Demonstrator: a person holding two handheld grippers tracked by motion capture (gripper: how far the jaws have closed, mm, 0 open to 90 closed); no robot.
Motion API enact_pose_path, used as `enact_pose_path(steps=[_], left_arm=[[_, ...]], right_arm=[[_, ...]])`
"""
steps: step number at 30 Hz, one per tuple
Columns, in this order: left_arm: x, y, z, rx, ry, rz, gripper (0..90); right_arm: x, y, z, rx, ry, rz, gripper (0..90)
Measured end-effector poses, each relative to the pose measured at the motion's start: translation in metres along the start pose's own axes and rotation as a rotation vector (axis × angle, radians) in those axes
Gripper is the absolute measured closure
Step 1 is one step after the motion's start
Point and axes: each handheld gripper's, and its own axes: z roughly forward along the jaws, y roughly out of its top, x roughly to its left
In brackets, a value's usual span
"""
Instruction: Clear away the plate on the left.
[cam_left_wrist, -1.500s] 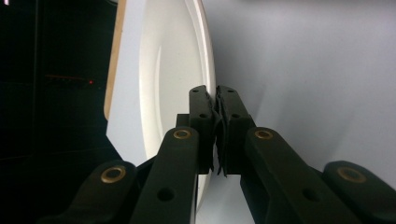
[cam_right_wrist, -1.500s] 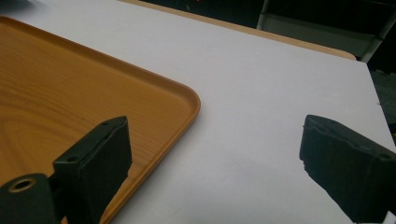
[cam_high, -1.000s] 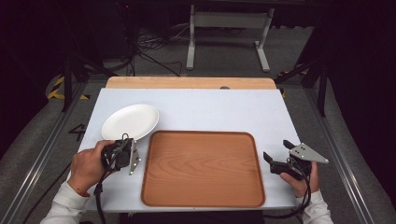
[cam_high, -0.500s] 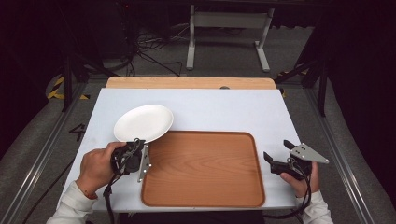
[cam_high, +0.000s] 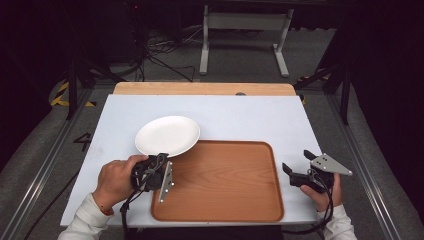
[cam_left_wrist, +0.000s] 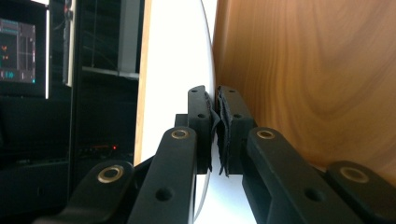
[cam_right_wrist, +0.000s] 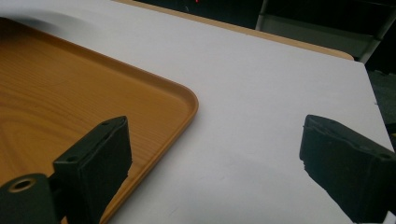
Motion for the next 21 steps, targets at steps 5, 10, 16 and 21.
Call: enact_pose_path(steps=[5,10,16,21], left_arm=[[-0.002,0.008,0.0,-0.022,-0.015,0.027,84.6],[-0.006,0.016,0.0,-0.046,-0.022,0.034,84.2],[-0.011,0.024,-0.002,-0.063,-0.028,0.066,83.9],[-0.014,0.033,-0.003,-0.089,-0.035,0.089,84.0]], right_arm=[[0.0,0.0,0.0,0.002,0.001,-0.001,9.8],[0.0,0.0,0.0,0.001,0.001,0.0,9.7],[0.0,0.0,0.0,0.002,0.0,0.001,9.7],[0.0,0.0,0.0,0.0,0.002,-0.002,9.7]])
